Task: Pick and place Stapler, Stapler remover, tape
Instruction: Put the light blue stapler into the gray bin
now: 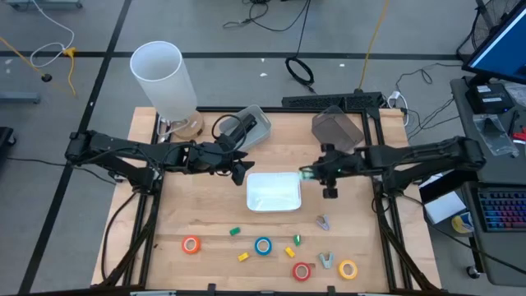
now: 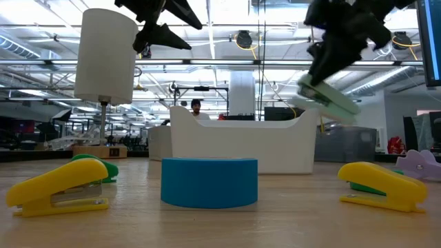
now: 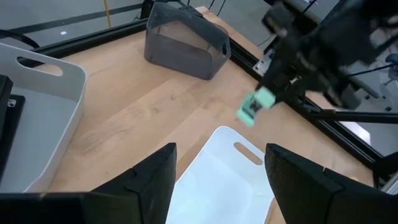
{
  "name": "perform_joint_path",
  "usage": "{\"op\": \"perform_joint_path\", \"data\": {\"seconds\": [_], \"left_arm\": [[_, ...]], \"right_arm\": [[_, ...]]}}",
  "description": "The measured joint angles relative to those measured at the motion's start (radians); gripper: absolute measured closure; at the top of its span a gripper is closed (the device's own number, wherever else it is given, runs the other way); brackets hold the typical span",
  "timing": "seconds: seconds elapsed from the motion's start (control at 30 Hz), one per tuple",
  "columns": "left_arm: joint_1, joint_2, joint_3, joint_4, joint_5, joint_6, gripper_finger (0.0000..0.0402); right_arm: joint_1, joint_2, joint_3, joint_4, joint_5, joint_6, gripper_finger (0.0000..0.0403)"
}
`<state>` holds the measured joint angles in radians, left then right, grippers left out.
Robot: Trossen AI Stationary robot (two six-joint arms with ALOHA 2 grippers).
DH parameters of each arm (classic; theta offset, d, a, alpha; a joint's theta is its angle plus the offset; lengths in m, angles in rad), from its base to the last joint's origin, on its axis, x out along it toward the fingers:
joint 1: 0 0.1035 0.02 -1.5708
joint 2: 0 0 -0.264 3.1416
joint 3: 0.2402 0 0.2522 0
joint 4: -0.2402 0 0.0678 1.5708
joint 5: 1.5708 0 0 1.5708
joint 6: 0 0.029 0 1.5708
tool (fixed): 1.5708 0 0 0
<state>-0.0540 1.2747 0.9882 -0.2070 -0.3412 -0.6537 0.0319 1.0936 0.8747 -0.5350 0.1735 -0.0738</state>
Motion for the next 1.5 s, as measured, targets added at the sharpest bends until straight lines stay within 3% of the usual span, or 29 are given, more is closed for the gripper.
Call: {"op": "perform_joint_path", "data": {"seconds": [0.23,0.53,0.8,1.0,1.17,1.33,1.5], "left_arm": [[-0.001,0.000,0.000,0.002,0.000,0.058,0.0160],[-0.001,0.000,0.000,0.081,-0.032,0.134,0.0160],[-0.004,0.000,0.000,0.138,-0.104,0.151,0.0160],[-0.015,0.000,0.000,0.178,-0.224,0.184,0.0160],[-0.042,0.000,0.000,0.228,-0.343,0.286,0.0160],[-0.079,0.004,0.000,0.274,-0.496,0.412,0.0160],[-0.102,0.052,0.000,0.403,-0.607,0.599,0.0160]], "right_arm": [[0.000,-0.043,0.061,0.066,0.126,0.144,0.0292],[-0.021,-0.038,0.063,0.489,0.148,0.279,0.0292],[-0.051,0.008,0.063,0.768,0.286,0.300,0.0292],[-0.079,0.102,0.063,0.968,0.320,0.377,0.0292],[-0.113,0.195,0.062,1.112,0.441,0.425,0.0292],[-0.162,0.271,0.062,1.257,0.455,0.574,0.0292],[-0.215,0.342,0.062,1.276,0.453,0.812,0.0292]]}}
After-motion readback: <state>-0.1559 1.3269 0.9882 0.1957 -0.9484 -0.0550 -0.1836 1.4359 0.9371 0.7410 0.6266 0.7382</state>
